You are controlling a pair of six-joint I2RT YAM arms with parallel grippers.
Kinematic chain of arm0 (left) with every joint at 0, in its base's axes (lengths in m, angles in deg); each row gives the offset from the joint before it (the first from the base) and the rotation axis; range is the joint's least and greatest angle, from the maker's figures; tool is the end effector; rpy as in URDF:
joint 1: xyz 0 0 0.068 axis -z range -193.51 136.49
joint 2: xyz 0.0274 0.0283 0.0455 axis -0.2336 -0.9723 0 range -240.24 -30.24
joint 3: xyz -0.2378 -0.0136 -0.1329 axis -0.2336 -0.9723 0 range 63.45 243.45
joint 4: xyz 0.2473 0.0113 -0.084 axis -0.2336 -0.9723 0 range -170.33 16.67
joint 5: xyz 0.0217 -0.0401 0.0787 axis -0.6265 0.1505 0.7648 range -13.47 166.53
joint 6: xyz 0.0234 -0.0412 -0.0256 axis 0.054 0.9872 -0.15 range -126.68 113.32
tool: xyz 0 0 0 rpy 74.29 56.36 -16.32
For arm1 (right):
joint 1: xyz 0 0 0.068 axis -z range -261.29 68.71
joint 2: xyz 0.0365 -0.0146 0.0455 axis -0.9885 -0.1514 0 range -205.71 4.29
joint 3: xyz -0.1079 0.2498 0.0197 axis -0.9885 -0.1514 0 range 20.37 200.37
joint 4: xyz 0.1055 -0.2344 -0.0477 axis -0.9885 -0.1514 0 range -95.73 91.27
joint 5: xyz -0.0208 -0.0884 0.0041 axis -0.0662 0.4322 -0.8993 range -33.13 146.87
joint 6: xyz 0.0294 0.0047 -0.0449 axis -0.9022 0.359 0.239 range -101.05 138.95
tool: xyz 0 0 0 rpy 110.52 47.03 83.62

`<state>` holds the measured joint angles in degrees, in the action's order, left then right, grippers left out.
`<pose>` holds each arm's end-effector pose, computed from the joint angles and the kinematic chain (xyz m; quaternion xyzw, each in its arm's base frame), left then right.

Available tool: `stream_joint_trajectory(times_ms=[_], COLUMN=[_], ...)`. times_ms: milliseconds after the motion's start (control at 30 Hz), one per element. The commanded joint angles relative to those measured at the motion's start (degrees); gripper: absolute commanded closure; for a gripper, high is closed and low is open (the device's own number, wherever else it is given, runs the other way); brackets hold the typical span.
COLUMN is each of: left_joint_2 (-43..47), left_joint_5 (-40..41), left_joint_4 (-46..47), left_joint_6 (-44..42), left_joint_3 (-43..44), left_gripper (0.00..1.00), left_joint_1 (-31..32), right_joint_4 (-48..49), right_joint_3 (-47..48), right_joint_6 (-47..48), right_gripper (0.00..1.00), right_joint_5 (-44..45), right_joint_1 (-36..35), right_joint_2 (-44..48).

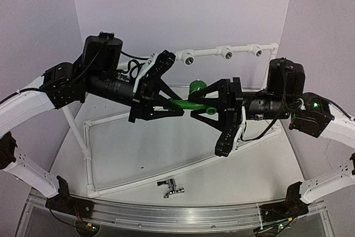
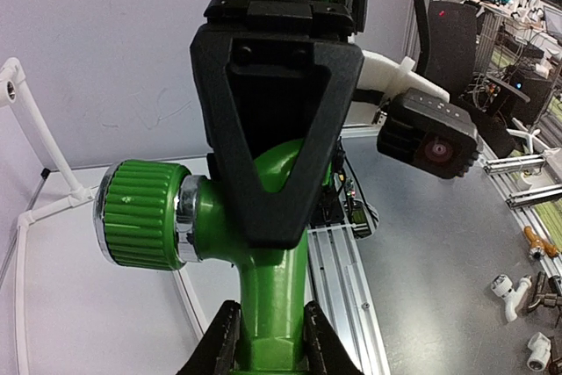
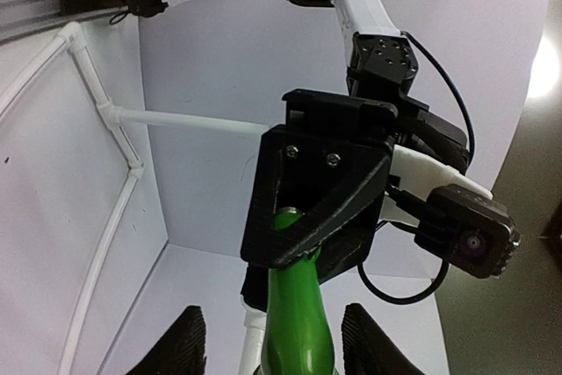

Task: Install the water faucets

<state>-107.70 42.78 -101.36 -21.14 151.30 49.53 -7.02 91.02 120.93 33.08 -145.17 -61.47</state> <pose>0.1146 -0.2689 0.4430 0.6171 0.4951 -0.4460 0.4184 0.1003 0.2369 0.4286 -0.7242 -0.0527 -0.0773 0.6833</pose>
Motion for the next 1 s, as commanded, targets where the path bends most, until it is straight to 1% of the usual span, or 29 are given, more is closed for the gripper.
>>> stream_joint_trajectory(times_ms=[0, 67, 267, 367, 467, 567, 633, 667, 700, 733, 767, 800, 833, 867, 900, 967], left_joint_2=[-0.6, -0.8, -1.2, -1.3, -1.8, -3.0, -3.7, -4.0, -4.0, -3.8, -3.5, -3.0, -2.6, -2.1, -1.6, -0.9], left_joint_5=[-2.6, -2.9, -2.7, -2.3, -1.9, -1.9, -2.0, -1.9, -1.5, -1.0, -0.4, 0.8, 1.4, 2.1, 2.9, 4.4], left_joint_4=[-0.9, -1.6, -2.7, -2.2, -2.3, -3.3, -4.2, -4.5, -4.6, -4.4, -3.9, -3.2, -2.7, -2.3, -1.7, -1.2], left_joint_6=[0.4, 0.4, 0.1, 0.1, 0.3, 0.2, 0.2, 0.2, 0.3, 0.4, 0.7, 1.0, 1.2, 1.4, 1.5, 1.7], left_joint_3=[3.7, 4.0, 4.1, 4.1, 4.6, 5.6, 6.4, 6.6, 6.6, 6.5, 6.1, 5.6, 5.1, 4.7, 4.3, 3.7], left_gripper=[1.0, 1.0, 1.0, 1.0, 1.0, 1.0, 1.0, 1.0, 0.98, 0.95, 0.89, 0.84, 0.81, 0.75, 0.67, 0.54], left_joint_1=[-0.2, -0.2, -0.2, -0.2, -0.2, -0.2, -0.2, -0.2, -0.2, -0.2, -0.2, -0.2, -0.2, -0.2, -0.2, -0.2], right_joint_4=[0.9, 0.9, 0.9, 0.9, 0.9, 0.9, 0.9, 0.9, 0.9, 0.9, 0.9, 0.9, 0.9, 0.9, 0.9, 0.9], right_joint_3=[2.8, 2.8, 2.6, 2.3, 1.9, 1.9, 2.0, 2.0, 1.8, 1.6, 1.3, 1.0, 0.4, -0.1, -0.6, -1.6], right_joint_6=[5.9, 7.1, 9.0, 9.5, 10.1, 10.1, 10.1, 10.0, 9.7, 9.3, 8.9, 8.4, 7.7, 7.2, 6.6, 4.8], right_gripper=[0.58, 0.61, 0.64, 0.65, 0.64, 0.65, 0.68, 0.71, 0.75, 0.8, 0.84, 0.9, 0.94, 0.98, 1.0, 1.0], right_joint_5=[3.1, 4.0, 6.2, 5.2, 3.9, 3.6, 3.4, 3.1, 2.8, 2.7, 2.7, 3.0, 3.4, 3.9, 4.3, 5.4], right_joint_1=[-0.3, -0.3, -0.3, -0.3, -0.3, -0.4, -0.4, -0.4, -0.4, -0.4, -0.4, -0.4, -0.4, -0.4, -0.4, -0.4], right_joint_2=[-0.8, -0.9, -0.6, -0.1, 0.3, 0.0, -0.1, 0.0, 0.2, 0.5, 0.8, 1.4, 1.8, 2.4, 3.1, 4.4])
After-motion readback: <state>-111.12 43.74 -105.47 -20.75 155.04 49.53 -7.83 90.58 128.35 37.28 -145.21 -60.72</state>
